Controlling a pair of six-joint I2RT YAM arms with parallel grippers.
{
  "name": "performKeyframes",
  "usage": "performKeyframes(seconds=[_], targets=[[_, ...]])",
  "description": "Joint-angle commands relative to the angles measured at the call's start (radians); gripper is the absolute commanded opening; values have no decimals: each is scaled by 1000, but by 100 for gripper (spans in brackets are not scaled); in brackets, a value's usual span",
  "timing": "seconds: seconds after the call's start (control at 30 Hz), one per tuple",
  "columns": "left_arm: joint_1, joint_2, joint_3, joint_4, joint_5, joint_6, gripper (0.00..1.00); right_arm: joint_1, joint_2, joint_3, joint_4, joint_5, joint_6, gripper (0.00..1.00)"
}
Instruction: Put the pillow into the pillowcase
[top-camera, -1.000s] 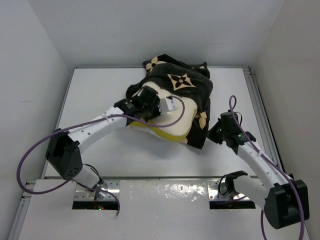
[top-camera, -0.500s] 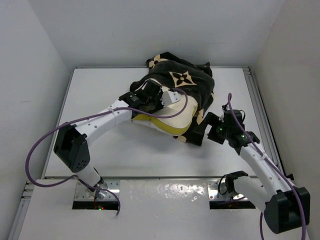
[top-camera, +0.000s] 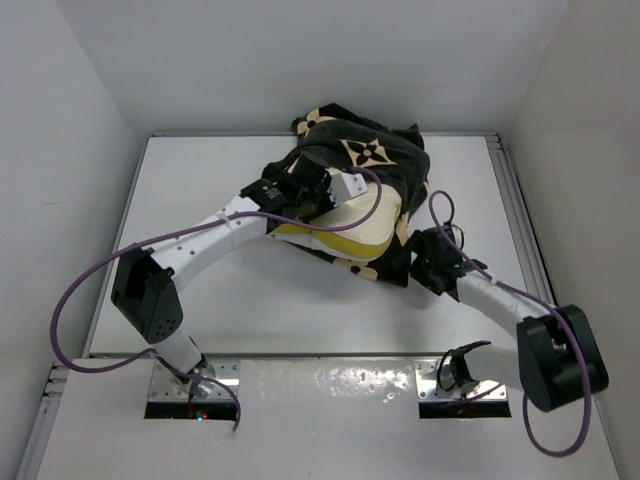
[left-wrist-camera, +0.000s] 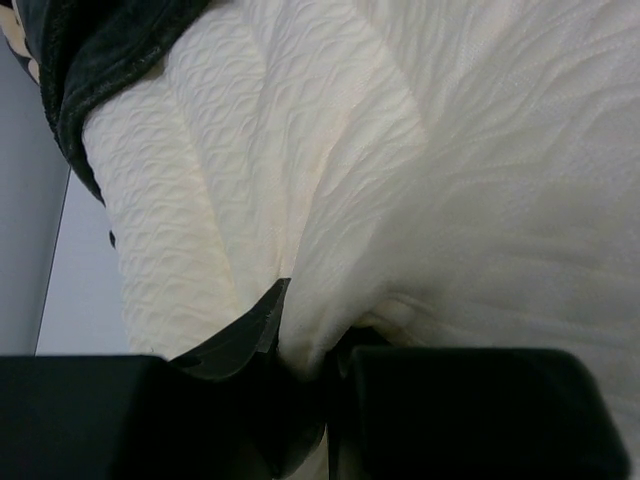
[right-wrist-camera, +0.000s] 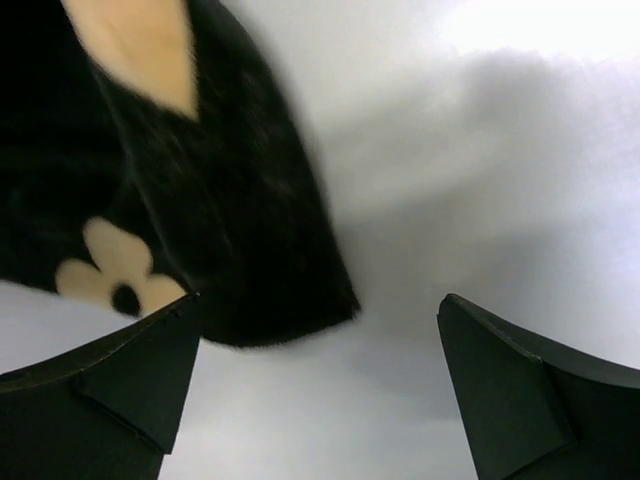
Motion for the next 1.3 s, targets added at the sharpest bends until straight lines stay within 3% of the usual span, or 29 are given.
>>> performKeyframes(seconds=[0.0,0.13,0.23,0.27,0.33,0.37,0.4,0.53,0.6,0.77,0.87,1.07,1.2,1.27], targets=[[6,-18,86,112,-65,-23,0,27,76,118,161,104,18,99],[6,-9,108,113,-67,-32,0,33,279,208,154,106,84,97],[9,-3,123,112,-66,-46,0,41,391,240,143,72,133,85],[11,0,129,112,-66,-51,0,46,412,241,141,63,149,70],[21,5,138,116,-67,-69,0,49,435,218,161,11,184,50],[27,6,152,116,-64,-77,0,49,430,204,252,-18,184,19],[35,8,161,118,-61,-86,0,52,420,173,290,-70,187,0],[102,37,223,124,-35,-158,0,89,280,86,530,-228,138,0],[119,48,259,124,-35,-161,0,142,151,43,737,-302,54,0],[130,81,331,109,-10,-193,0,296,-11,139,795,-425,-110,0],[115,94,370,98,11,-209,0,343,-6,198,912,-455,-114,0],[54,110,494,64,-3,-192,0,353,122,292,1296,-425,106,0],[38,130,575,50,-19,-169,0,369,163,470,1324,-451,158,0],[31,132,611,47,-36,-158,0,397,153,533,1260,-468,138,0]])
